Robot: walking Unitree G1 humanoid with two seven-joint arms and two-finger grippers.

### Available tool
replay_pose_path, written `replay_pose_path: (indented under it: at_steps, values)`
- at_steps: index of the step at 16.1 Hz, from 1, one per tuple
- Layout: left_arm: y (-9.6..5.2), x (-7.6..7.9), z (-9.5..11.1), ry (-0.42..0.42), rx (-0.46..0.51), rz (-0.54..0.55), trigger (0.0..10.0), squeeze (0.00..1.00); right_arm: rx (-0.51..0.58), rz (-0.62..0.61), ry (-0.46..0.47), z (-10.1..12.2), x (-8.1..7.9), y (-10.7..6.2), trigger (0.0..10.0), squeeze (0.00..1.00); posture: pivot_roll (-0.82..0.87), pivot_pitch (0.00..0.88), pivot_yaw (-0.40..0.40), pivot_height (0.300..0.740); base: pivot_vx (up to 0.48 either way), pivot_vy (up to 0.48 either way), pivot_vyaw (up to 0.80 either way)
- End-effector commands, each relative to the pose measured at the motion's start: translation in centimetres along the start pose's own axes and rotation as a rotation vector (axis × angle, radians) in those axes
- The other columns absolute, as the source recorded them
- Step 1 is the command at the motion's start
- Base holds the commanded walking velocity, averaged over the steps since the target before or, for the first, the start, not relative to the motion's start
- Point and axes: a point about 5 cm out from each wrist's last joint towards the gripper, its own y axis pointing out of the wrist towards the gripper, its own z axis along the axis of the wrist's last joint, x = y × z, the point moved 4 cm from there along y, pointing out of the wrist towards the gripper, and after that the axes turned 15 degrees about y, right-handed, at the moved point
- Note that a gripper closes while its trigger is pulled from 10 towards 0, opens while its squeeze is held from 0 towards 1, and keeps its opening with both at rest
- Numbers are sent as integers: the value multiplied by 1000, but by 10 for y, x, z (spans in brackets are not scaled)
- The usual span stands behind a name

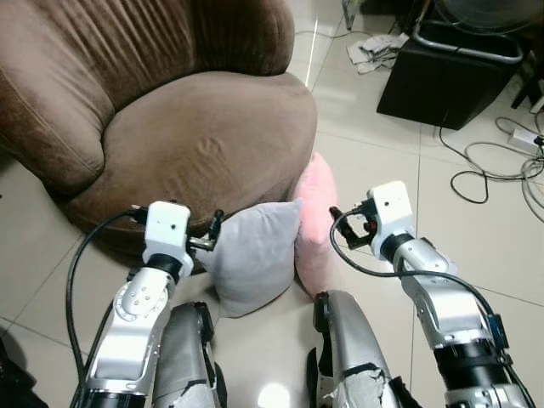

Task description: Move the pillow to the sofa from floor

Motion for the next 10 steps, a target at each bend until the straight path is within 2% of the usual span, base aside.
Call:
replay_pose_path:
  at_steps: [1,3,4,5,6,7,10]
  values:
    - [-1,-5,1,19,-6,17,10000,0,0,31,3,2,-2,6,10000,0,-65,218,-33,543,0,0,0]
    - [2,-14,7,43,5,23,10000,0,-26,92,-6,7,-5,22,10000,39,-29,263,-47,543,0,0,0]
    - [4,-20,10,57,12,26,10000,0,-41,124,-15,8,-7,29,10000,318,-13,280,-51,543,0,0,0]
    - [8,-26,15,73,21,21,10000,0,-67,157,-8,9,-8,36,10000,1000,4,300,-52,543,0,0,0]
    - [12,-28,16,86,22,10,10000,0,-82,187,-8,9,-10,40,10000,1000,18,324,-55,543,0,0,0]
    - [18,-31,21,110,26,-16,10000,0,-104,239,-46,15,-14,49,10000,1000,33,364,-59,543,0,0,0]
    - [22,-32,23,125,28,-62,10000,0,-119,313,-72,28,-23,58,10000,1000,50,407,-63,543,0,0,0]
